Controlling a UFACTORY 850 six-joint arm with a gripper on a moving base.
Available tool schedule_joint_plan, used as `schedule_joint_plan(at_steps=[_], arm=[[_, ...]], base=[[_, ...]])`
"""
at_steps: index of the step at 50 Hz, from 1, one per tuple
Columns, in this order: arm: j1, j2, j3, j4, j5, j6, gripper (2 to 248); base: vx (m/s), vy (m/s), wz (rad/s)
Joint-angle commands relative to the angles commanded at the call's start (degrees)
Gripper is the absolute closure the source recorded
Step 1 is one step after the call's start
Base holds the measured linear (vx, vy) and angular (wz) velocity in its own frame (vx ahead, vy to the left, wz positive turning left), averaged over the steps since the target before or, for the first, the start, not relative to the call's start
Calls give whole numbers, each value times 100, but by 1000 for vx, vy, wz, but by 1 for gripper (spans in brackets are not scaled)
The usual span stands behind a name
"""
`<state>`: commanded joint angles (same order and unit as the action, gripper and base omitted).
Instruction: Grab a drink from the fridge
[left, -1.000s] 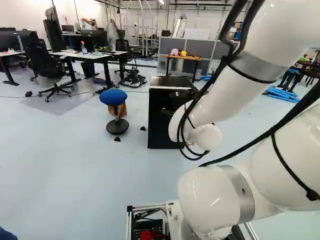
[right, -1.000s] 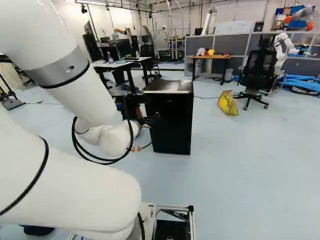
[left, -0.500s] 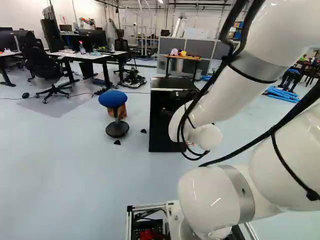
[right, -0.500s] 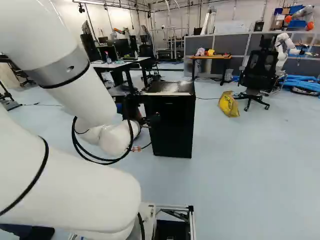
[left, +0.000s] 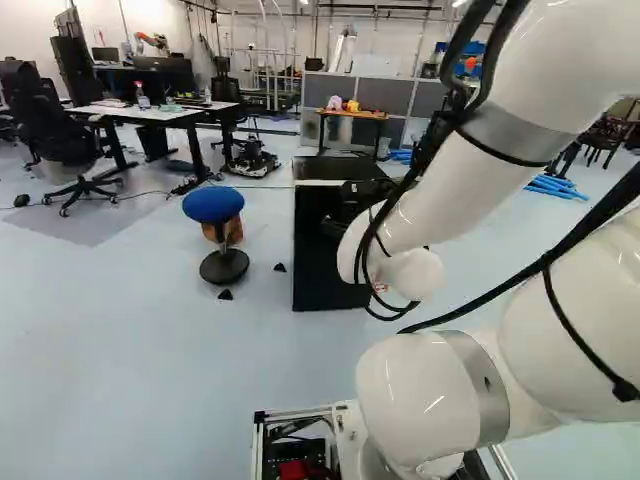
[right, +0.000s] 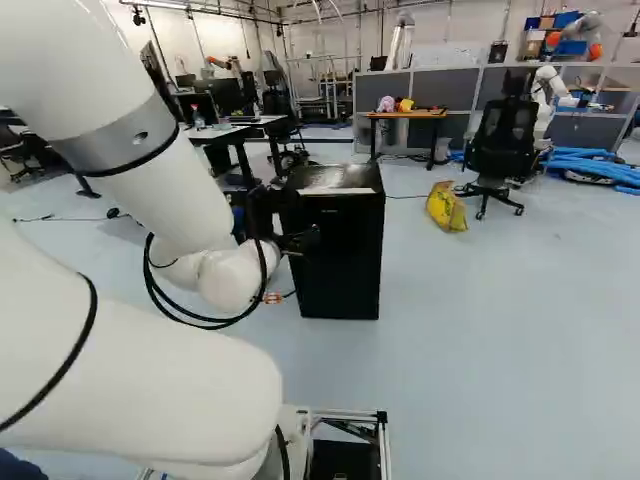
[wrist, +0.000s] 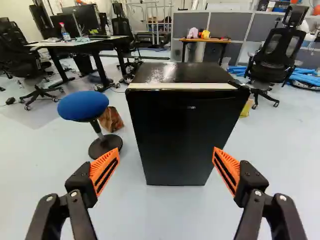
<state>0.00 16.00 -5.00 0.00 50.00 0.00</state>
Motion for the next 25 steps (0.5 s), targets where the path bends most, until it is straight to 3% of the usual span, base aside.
schedule_joint_plan(at_steps=[10,25], arm=[[0,0,0,0,0,0,3],[0,0,0,0,0,0,3]], base=[[81,34,-166],[60,54,-35]])
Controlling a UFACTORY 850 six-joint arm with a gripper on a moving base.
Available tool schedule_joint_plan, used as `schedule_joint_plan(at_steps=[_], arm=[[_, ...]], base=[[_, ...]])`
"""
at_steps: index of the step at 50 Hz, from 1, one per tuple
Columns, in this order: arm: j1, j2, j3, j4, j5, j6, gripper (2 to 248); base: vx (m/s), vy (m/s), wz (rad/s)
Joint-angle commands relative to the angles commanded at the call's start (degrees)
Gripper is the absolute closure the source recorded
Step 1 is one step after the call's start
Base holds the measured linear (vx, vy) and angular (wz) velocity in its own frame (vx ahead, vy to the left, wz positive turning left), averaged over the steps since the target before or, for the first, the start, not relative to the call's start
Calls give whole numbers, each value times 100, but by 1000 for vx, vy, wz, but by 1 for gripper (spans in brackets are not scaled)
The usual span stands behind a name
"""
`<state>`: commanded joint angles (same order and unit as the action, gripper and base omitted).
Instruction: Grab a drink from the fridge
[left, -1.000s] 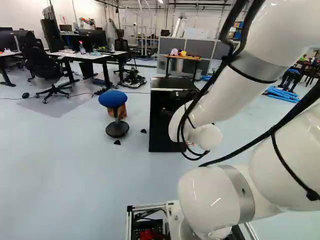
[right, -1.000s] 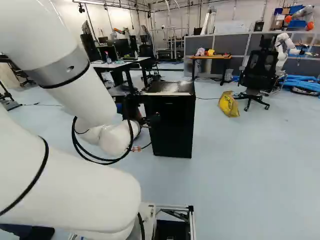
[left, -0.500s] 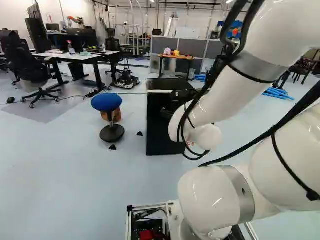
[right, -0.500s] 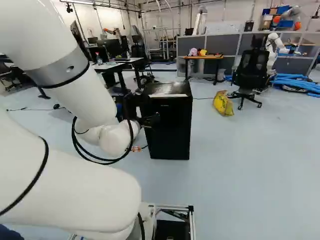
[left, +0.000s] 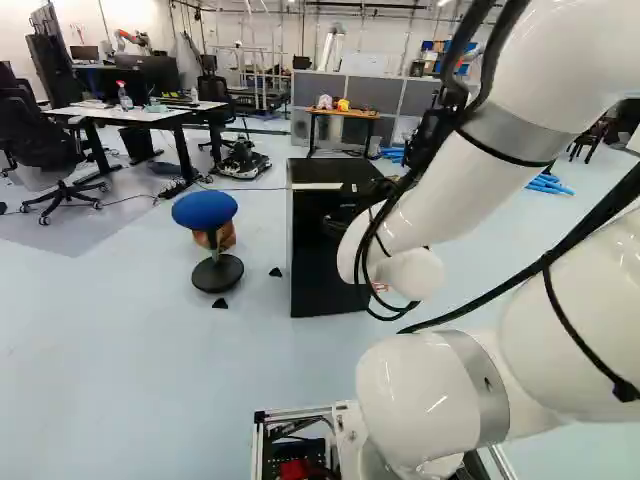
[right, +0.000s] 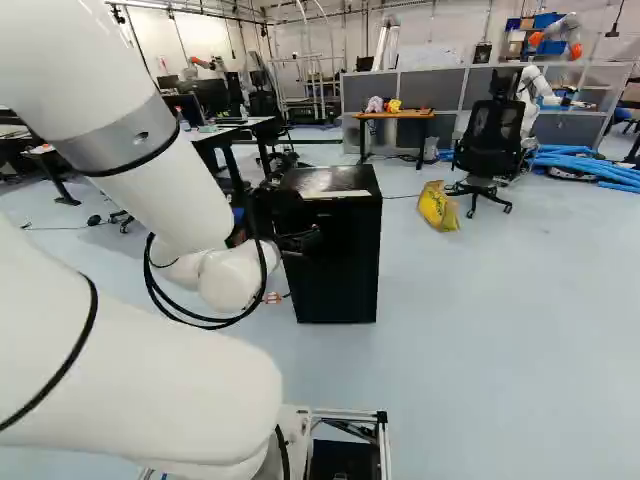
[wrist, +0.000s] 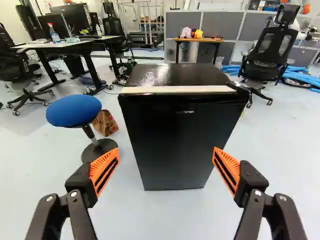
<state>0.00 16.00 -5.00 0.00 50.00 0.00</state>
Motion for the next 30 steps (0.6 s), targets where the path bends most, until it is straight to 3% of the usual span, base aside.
schedule_joint_plan(at_steps=[30], arm=[[0,0,0,0,0,0,3]], base=[[59,62,-15]])
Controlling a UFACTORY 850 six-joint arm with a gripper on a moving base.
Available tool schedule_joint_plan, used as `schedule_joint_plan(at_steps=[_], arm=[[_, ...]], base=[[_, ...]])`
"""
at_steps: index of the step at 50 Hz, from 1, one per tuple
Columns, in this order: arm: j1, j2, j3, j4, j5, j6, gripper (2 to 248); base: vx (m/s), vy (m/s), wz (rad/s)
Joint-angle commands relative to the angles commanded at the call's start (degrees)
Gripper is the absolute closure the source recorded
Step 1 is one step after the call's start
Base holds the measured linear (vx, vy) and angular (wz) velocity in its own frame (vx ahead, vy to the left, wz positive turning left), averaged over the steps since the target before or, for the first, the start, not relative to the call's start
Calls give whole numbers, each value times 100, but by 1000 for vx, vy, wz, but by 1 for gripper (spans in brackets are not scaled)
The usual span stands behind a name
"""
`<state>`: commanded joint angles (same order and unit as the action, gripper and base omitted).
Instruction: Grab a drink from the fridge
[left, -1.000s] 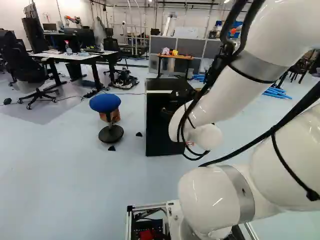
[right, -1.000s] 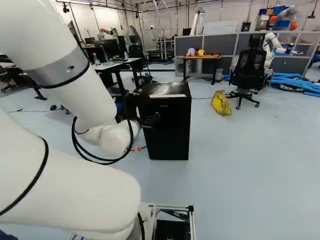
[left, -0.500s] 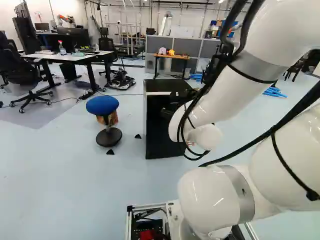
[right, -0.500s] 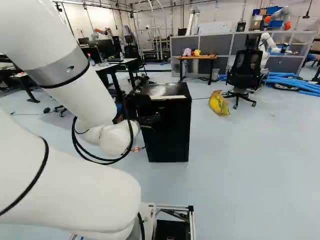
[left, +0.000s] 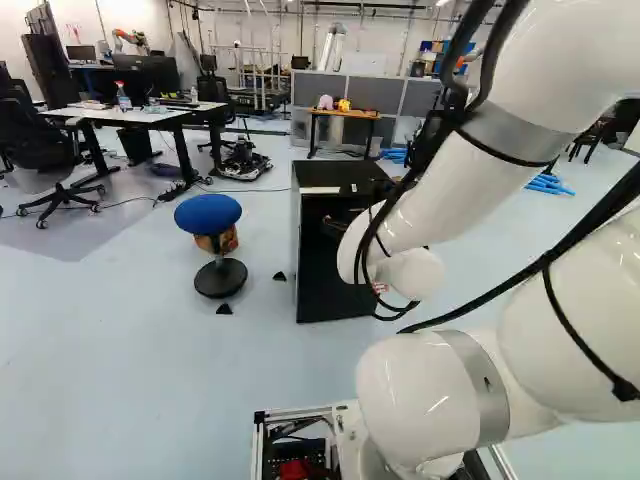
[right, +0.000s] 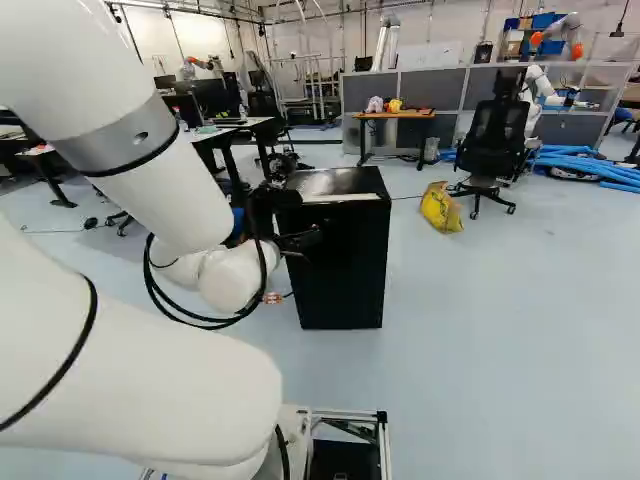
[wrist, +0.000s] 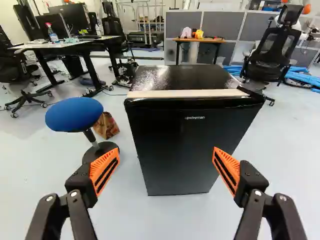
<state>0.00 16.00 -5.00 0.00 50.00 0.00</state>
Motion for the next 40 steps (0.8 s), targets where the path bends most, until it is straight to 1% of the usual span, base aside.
schedule_joint_plan(at_steps=[29,40], arm=[[0,0,0,0,0,0,3],[0,0,0,0,0,0,3]], base=[[68,57,-11],[14,11,-2]])
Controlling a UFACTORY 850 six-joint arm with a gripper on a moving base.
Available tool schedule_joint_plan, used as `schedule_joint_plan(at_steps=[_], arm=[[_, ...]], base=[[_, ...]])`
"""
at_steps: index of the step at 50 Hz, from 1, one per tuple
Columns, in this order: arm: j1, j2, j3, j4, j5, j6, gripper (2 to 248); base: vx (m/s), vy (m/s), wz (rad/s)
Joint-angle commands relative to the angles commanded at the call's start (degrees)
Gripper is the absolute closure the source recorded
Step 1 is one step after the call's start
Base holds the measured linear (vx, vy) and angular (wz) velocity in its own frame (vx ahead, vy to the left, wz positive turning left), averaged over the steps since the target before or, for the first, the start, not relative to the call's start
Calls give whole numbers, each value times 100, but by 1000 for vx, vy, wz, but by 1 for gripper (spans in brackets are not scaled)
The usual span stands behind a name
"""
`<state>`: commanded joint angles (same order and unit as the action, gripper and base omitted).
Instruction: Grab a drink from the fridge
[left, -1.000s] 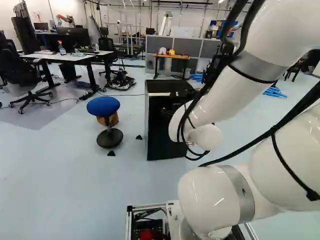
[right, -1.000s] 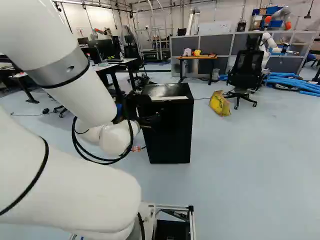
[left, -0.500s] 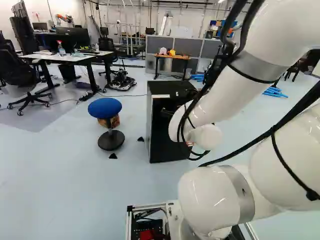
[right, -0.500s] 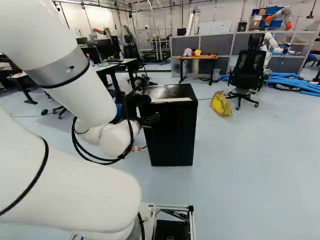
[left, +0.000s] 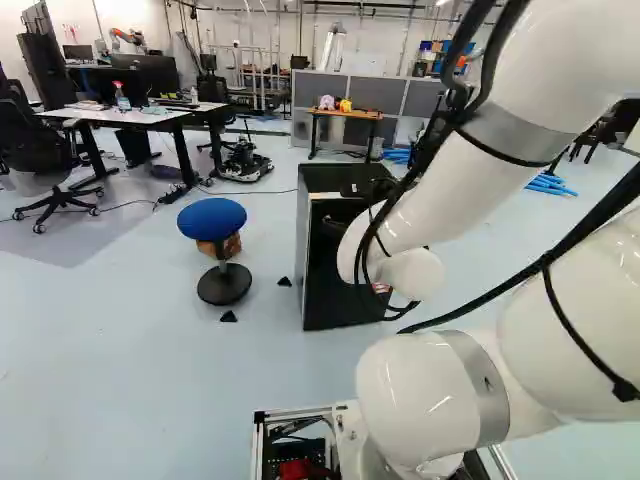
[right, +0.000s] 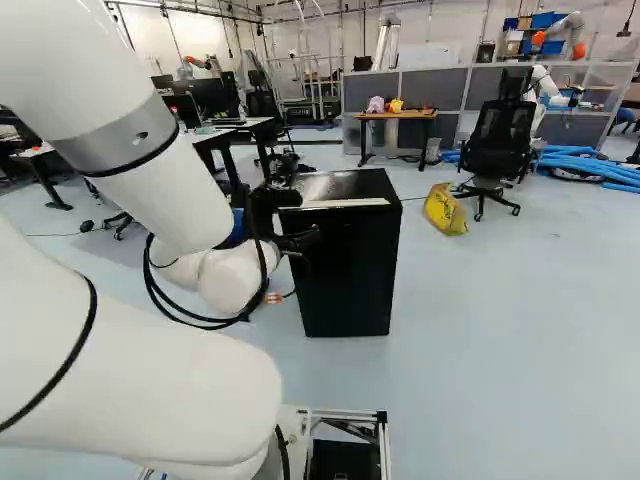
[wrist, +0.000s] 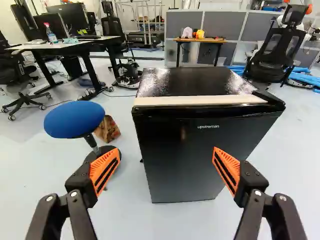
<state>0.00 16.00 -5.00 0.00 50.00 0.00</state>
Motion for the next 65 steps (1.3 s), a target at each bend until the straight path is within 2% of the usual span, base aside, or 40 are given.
schedule_joint_plan(at_steps=[9,18,35,52,65], arm=[[17,-4,-4,0,0,0,3],[130,-54,-46,99,0,0,3],[496,-320,-275,483,12,0,3],[871,-667,-586,932,217,0,3],[1141,-1097,-843,1189,466,0,3]], base=[[0,0,0],[0,0,0],[0,0,0],[0,0,0],[0,0,0]])
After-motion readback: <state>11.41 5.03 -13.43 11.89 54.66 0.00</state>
